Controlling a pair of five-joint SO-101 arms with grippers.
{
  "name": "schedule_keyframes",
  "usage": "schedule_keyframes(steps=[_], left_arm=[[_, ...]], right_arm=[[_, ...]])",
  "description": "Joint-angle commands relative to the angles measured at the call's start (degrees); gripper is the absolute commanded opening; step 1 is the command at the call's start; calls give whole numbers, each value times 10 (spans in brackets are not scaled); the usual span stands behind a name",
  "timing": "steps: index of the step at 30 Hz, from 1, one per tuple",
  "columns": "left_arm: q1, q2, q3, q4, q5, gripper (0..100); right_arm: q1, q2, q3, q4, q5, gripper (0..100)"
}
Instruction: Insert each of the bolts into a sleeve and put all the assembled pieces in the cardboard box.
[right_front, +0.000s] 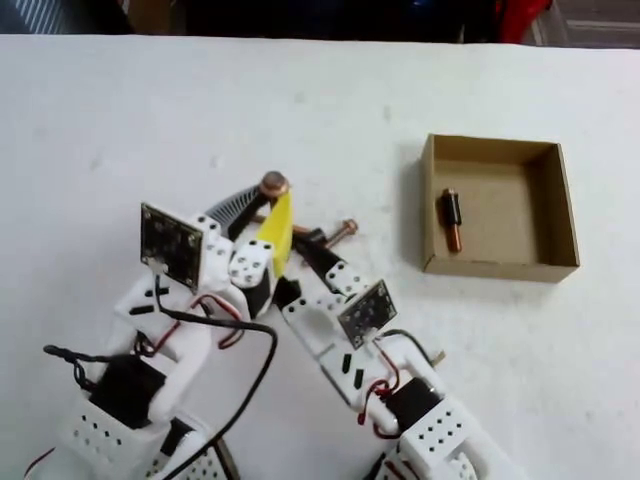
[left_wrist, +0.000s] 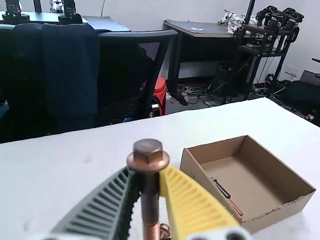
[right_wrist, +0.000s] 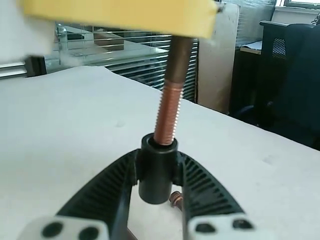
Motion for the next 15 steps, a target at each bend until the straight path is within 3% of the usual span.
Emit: schedule_keyframes(steps=[1, 15], left_arm=[[-6, -7, -7, -16, -4, 24], [-3, -7, 36, -15, -6, 27]], right_arm=[[7, -9, 4, -15, -5, 17], [8, -9, 4, -15, -5, 17]])
